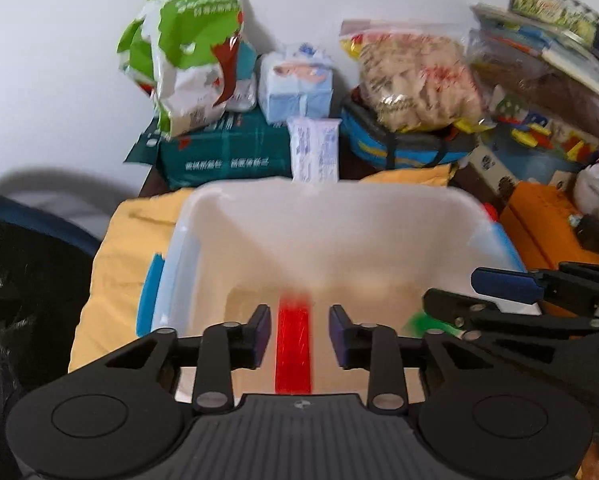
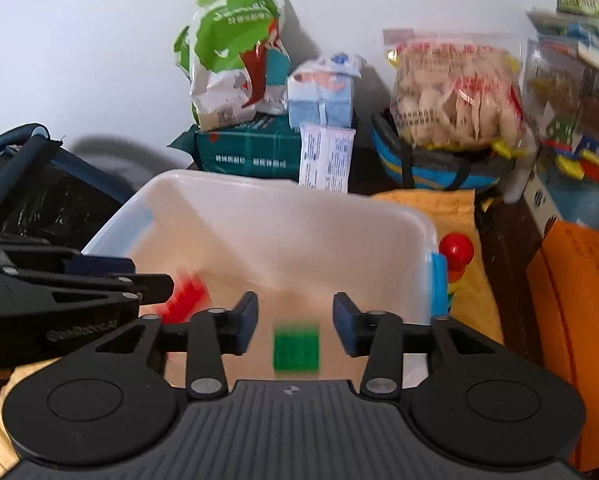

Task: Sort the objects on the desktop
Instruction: 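Carry both bricks over the white bin and open both tools to drop them, then grasp the white car with the left tool while the right tool grasps the yellow-black car, then lower both cars into the white bin and open both tools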

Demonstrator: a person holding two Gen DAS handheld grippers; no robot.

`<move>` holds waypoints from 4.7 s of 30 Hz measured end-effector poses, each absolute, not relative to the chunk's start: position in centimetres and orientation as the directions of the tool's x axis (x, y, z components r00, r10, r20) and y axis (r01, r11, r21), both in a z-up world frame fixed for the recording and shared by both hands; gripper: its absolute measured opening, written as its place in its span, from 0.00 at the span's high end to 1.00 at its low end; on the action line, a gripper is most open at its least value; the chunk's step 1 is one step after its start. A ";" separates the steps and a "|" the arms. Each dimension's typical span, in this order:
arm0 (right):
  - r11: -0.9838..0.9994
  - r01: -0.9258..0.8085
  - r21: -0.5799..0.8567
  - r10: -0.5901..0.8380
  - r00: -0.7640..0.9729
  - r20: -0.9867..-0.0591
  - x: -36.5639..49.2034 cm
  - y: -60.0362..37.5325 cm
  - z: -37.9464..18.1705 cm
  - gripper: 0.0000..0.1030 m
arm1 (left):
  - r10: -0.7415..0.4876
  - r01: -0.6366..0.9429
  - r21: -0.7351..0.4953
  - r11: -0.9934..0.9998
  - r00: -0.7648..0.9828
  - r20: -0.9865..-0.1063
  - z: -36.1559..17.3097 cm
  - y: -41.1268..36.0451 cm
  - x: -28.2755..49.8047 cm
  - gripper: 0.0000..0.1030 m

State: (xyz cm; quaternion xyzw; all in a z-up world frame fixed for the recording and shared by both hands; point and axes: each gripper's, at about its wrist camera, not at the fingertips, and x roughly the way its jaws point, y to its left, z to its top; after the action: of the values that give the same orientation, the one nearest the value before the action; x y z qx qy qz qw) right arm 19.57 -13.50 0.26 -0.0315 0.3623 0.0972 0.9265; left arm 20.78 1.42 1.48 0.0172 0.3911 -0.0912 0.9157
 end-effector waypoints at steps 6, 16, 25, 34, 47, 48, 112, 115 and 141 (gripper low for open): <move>0.981 -0.191 -0.041 0.119 0.749 -0.652 18.4 -12.3 2.0 0.43 | -0.195 0.214 -0.052 0.976 0.731 -0.654 4.0 2.9 18.8 0.41; 0.983 -0.164 -0.087 0.077 0.786 -0.614 12.2 -10.6 3.8 0.20 | -0.209 0.228 -0.053 0.972 0.747 -0.632 4.0 6.4 12.5 0.33; 0.974 -0.224 -0.035 0.141 0.718 -0.682 5.2 -12.0 -0.5 0.18 | -0.265 0.227 -0.159 0.961 0.584 -0.767 -1.8 8.5 7.0 0.33; 0.893 -0.444 0.076 0.332 0.534 -0.778 0.3 -15.8 -6.8 0.48 | -0.236 0.302 -0.090 0.949 0.491 -0.839 -7.1 7.1 -0.4 0.39; 0.783 -0.609 0.126 0.461 0.433 -0.775 -0.4 -16.7 -8.5 0.58 | -0.011 0.203 0.153 0.967 0.636 -0.772 -8.4 0.2 2.1 0.45; 0.782 -0.611 0.126 0.462 0.432 -0.775 -0.5 -17.0 -8.6 0.58 | -0.032 0.204 0.123 0.971 0.624 -0.781 -8.3 0.4 2.2 0.46; 0.884 -0.467 0.031 0.310 0.533 -0.788 -0.3 -14.9 -8.0 0.67 | -0.114 0.201 0.005 0.979 0.573 -0.812 -6.5 8.4 -0.7 0.68; 0.893 -0.450 -0.011 0.291 0.596 -0.748 0.6 -15.7 -5.9 0.67 | -0.145 0.199 -0.026 0.980 0.610 -0.779 -3.9 8.1 1.4 0.68; 0.969 -0.236 0.068 0.203 0.617 -0.760 23.8 -14.0 -2.2 0.67 | -0.037 0.142 0.076 0.987 0.657 -0.753 -2.1 -1.0 24.6 0.68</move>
State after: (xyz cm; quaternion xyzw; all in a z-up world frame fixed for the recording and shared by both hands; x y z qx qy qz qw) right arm 23.83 -14.03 -2.22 -0.0192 0.4201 0.1221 0.8990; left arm 24.64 -1.04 -2.07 0.0641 0.4109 -0.0494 0.9081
